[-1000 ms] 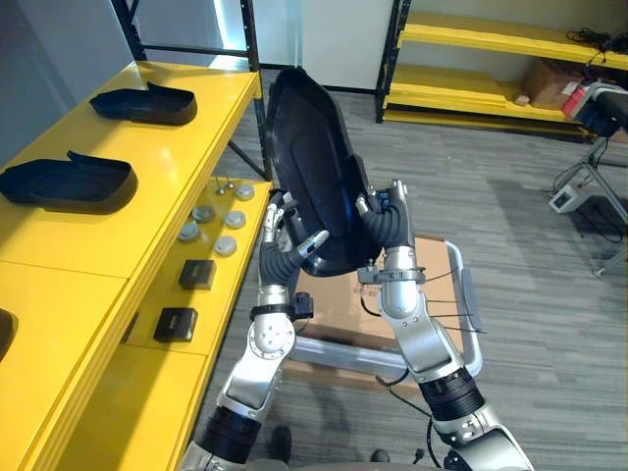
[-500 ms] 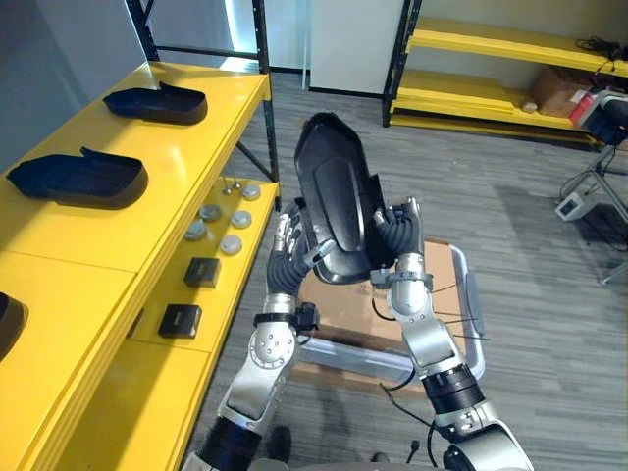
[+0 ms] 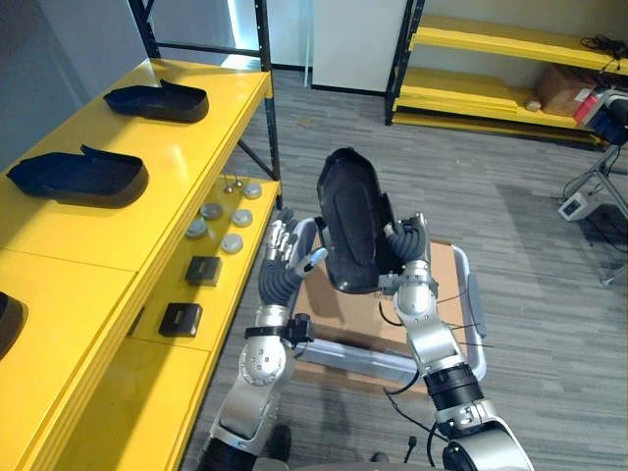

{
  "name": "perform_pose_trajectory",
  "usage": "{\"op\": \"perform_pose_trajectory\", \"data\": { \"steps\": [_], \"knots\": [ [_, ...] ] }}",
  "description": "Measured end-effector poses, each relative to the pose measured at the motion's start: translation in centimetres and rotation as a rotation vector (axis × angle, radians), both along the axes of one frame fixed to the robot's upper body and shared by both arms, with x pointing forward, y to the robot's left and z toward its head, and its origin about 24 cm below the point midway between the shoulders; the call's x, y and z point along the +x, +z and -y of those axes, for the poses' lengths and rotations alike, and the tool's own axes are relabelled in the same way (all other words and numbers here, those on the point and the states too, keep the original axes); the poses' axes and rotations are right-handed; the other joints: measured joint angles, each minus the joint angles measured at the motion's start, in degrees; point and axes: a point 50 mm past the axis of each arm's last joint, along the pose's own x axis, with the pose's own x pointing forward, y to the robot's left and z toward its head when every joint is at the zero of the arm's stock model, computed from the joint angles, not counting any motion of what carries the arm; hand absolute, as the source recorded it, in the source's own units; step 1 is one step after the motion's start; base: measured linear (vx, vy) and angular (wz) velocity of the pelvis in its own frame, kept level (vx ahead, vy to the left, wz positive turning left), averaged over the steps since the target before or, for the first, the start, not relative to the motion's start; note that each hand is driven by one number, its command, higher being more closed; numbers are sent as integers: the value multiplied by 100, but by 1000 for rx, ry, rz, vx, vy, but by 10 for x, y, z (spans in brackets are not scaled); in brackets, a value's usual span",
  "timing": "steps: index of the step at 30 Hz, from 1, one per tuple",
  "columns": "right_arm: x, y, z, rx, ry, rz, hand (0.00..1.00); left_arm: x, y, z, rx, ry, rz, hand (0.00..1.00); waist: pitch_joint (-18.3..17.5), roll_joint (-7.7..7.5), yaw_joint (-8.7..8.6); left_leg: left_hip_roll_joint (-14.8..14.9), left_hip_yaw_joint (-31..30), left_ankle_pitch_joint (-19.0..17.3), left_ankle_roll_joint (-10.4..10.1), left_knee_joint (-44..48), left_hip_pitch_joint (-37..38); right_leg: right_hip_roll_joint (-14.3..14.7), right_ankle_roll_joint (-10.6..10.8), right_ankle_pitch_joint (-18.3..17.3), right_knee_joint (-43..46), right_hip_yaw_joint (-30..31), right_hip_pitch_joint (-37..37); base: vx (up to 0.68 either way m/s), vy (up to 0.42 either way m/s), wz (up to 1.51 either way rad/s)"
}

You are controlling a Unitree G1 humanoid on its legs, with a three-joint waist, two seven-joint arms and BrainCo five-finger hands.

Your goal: Walk over and take plastic housings, then place them on the shelf

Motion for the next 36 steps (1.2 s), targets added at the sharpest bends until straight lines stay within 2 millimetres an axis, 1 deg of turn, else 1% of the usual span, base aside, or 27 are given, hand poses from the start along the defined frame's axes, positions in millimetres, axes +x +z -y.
{"op": "perform_pose_trajectory", "data": {
  "steps": [4, 7, 11, 13, 17, 20, 24, 28, 30, 32, 33, 36],
  "knots": [
    [-6, 26, -3, 39, 10, 119, 100, -3, -10, -11, 17, 89, -62, 0, 1, -1, 1, 1, 2, -1, -1, 0, 3, 0, 0, 0, 0, 3, -2, 0, 0, 0],
    [-11, 37, -8, 74, 33, 186, 100, -1, -16, -19, 25, 151, -105, 0, 1, -5, 1, 2, 13, -1, -1, -1, 11, -1, 1, 0, 1, 3, 0, 0, 0, 0],
    [-16, 36, -13, 130, 63, 187, 100, -1, -18, -20, 56, 181, -128, 0, -1, -9, -1, 5, 31, -2, -1, -12, 17, -1, 0, 0, 1, 11, -3, 0, 0, 0],
    [-20, 33, -21, 158, 115, 182, 100, 1, -21, -21, 91, 205, -142, 0, -2, -9, -14, 11, 88, -3, -3, -33, 26, 0, -8, -6, -1, 32, -8, 0, 0, -5],
    [-23, 34, -34, 190, 191, 183, 100, 4, -25, -21, 99, 220, -171, 0, -2, -13, -25, 33, 126, -5, -5, -33, 37, 16, -16, -6, -9, 63, -15, -8, -4, -5],
    [-28, 39, -43, 208, 258, 198, 100, 7, -21, -20, 95, 230, -157, 0, -7, -23, -16, 67, 191, -13, -16, -33, 39, 43, -37, 9, -53, 97, -16, -13, -13, -7],
    [-33, 35, -54, 198, 335, 174, 100, 15, -9, -18, 93, 222, -106, 0, -38, -68, -18, 86, 250, -26, -35, -24, 62, 68, -37, 30, -80, 168, -19, -2, -13, -8],
    [-35, 31, -55, 196, 345, 157, 100, 18, -5, -17, 94, 218, -92, 0, -48, -83, -95, 85, 257, -27, -36, -4, 67, 68, -27, 38, -80, 180, -23, 2, -2, -2],
    [-38, 28, -63, 175, 393, 142, 100, 20, -1, -15, 96, 207, -75, 0, -49, -84, -158, 88, 265, -27, -36, -7, 67, 69, -31, 40, -80, 190, -32, -10, -2, -2],
    [-40, 25, -65, 169, 408, 131, 100, 22, 2, -14, 91, 214, -64, 0, -50, -85, -159, 89, 265, -28, -36, -21, 67, 69, -38, 38, -79, 200, -40, -15, -3, -3],
    [-40, 23, -65, 166, 409, 125, 100, 23, 2, -15, 93, 214, -61, 100, -50, -86, -157, 90, 265, -28, -36, -30, 66, 69, -61, 24, -79, 200, -40, -32, -6, -1],
    [-41, 20, -65, 162, 406, 111, 100, 23, 0, -15, 96, 214, -70, 100, -59, -97, -155, 90, 266, -28, -36, -31, 66, 69, -63, 23, -78, 199, -40, 0, 0, 0]
  ]
}}
